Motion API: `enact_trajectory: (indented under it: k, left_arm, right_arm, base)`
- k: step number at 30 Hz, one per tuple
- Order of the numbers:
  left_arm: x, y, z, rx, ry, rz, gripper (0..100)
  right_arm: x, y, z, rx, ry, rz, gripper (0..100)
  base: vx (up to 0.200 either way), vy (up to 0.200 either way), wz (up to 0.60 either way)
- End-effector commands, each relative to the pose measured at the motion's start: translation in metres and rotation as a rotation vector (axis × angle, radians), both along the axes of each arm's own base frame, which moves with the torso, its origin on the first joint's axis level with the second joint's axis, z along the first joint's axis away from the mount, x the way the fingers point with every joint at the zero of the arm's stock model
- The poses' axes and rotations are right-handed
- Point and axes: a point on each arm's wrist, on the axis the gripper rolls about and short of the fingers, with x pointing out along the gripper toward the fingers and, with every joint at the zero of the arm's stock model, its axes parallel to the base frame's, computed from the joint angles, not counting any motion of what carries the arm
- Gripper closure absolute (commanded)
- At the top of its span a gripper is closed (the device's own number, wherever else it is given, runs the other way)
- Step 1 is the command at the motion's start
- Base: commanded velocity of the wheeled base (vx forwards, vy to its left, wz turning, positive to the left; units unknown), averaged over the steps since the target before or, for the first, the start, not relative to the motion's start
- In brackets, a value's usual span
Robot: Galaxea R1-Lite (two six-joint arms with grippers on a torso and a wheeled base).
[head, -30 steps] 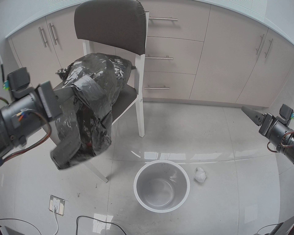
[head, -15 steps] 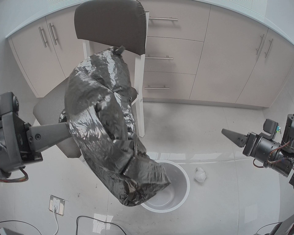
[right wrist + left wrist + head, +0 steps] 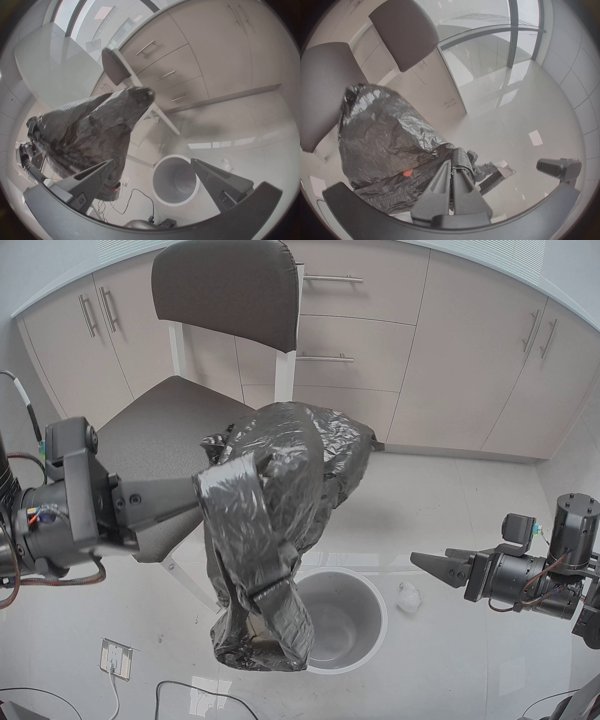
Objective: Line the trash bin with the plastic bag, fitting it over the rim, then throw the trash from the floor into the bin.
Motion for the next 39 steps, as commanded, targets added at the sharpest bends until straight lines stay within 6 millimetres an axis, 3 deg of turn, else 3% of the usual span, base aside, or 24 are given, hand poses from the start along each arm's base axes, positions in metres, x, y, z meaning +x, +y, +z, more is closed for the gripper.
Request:
enact_trajectory:
  k: [1, 8, 20, 27, 31, 35, 39]
  left_arm:
    - [0.031, -0.003, -0.009, -0.038, 0.057, 0.058, 100]
    - [0.043, -0.007, -0.011, -0.134, 0.081, 0.064, 100]
    - [0.042, -0.007, -0.007, -0.175, 0.119, 0.109, 100]
    - [0.039, -0.009, -0.005, -0.188, 0.123, 0.119, 100]
    - [0.035, -0.021, -0.004, -0.204, 0.116, 0.198, 100]
    - [0.026, -0.028, -0.001, -0.211, 0.112, 0.179, 100]
    - [0.025, -0.03, -0.001, -0.212, 0.109, 0.189, 100]
  right_arm:
    - [-0.003, 0.016, -0.015, -0.028, 0.056, 0.098, 0]
    - [-0.007, 0.039, -0.031, -0.067, 0.105, 0.187, 0]
    - [-0.026, 0.065, -0.059, -0.141, 0.117, 0.328, 0]
    - [-0.023, 0.079, -0.076, -0.188, 0.123, 0.348, 0]
    - [-0.019, 0.107, -0.095, -0.171, 0.052, 0.281, 0]
    - [-0.034, 0.13, -0.111, -0.117, 0.028, 0.286, 0]
    - [-0.048, 0.139, -0.114, -0.125, 0.028, 0.322, 0]
  base:
    - [0.0, 0.0, 0.0]
    - [0.0, 0.0, 0.0]
    - [0.0, 0.0, 0.0]
    - [0.0, 0.0, 0.0]
    - [0.0, 0.0, 0.0]
    - [0.0, 0.0, 0.0]
    - [0.0, 0.0, 0.0]
